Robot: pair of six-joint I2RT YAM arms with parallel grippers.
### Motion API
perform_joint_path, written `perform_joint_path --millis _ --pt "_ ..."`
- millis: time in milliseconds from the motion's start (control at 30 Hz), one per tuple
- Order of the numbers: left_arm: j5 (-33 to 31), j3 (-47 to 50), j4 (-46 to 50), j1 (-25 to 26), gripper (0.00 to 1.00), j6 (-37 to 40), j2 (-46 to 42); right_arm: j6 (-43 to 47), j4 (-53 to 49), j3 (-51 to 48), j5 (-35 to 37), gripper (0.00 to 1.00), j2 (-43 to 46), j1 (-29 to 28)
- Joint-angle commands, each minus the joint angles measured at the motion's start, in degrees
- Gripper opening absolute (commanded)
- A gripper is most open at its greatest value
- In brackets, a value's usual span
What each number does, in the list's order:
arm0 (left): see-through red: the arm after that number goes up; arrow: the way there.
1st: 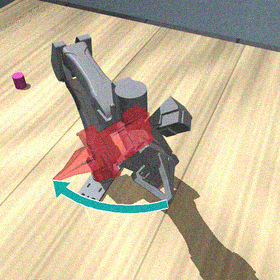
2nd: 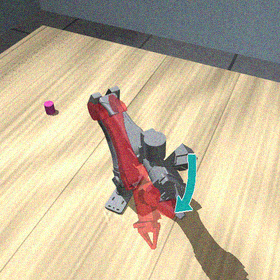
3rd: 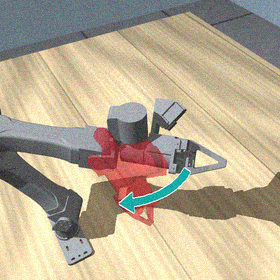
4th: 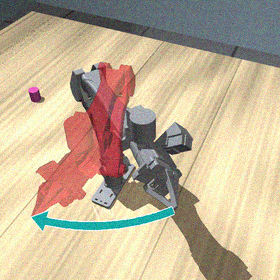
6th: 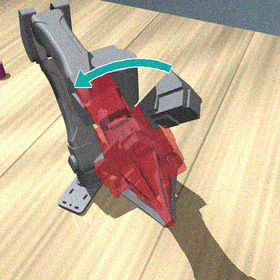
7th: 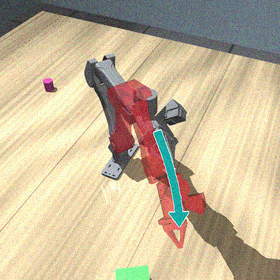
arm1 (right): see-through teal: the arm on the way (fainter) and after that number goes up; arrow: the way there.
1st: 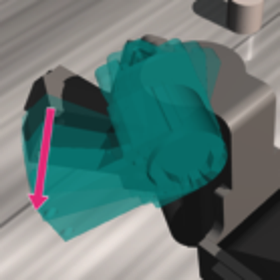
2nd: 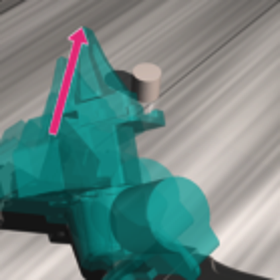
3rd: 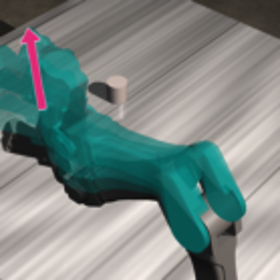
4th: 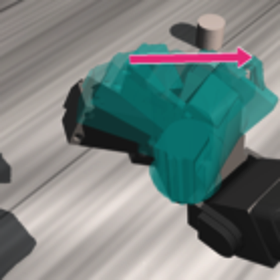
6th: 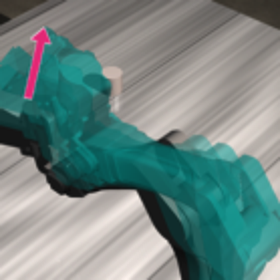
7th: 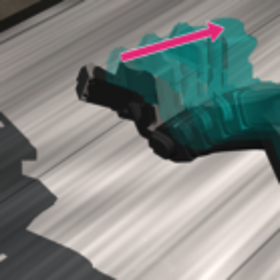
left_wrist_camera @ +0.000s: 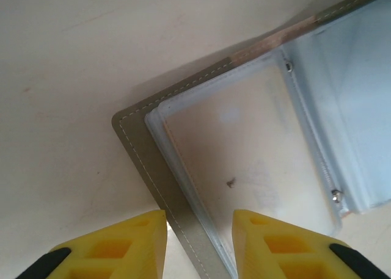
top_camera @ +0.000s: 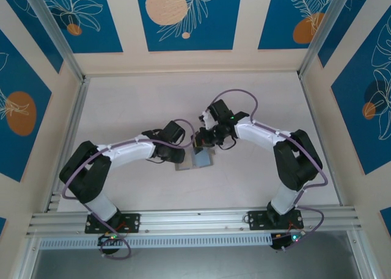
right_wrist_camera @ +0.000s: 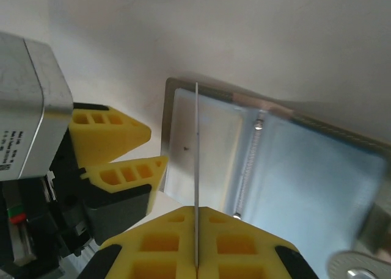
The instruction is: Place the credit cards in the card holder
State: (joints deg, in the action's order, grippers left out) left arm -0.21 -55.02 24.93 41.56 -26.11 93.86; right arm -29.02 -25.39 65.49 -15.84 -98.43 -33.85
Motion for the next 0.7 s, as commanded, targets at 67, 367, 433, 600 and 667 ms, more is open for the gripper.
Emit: perform_joint_path --millis 67,367,433,600,667 --pt "-1.33 0.82 0.30 -0.34 0.31 1.64 1.81 -1.64 5.60 -1.28 -1.59 0.00 -2.50 -1.30" --pt "-3.31 4.06 0.66 -0.34 0.30 0.19 2.22 -3.02 15.45 -6.66 -1.99 0.00 -3.28 -1.00" --pt "-3.33 4.57 0.31 -0.38 0.30 -0.15 2.32 -3.15 15.78 -6.70 -2.09 0.00 -3.86 -1.03" --pt "-3.05 4.93 0.09 -0.36 0.30 -0.52 2.39 -3.83 17.29 -7.05 -2.53 0.00 -4.57 -1.11" --pt "-2.96 4.96 -0.21 -0.33 0.30 -0.61 2.56 -4.03 17.51 -6.96 -2.53 0.00 -4.49 -1.04"
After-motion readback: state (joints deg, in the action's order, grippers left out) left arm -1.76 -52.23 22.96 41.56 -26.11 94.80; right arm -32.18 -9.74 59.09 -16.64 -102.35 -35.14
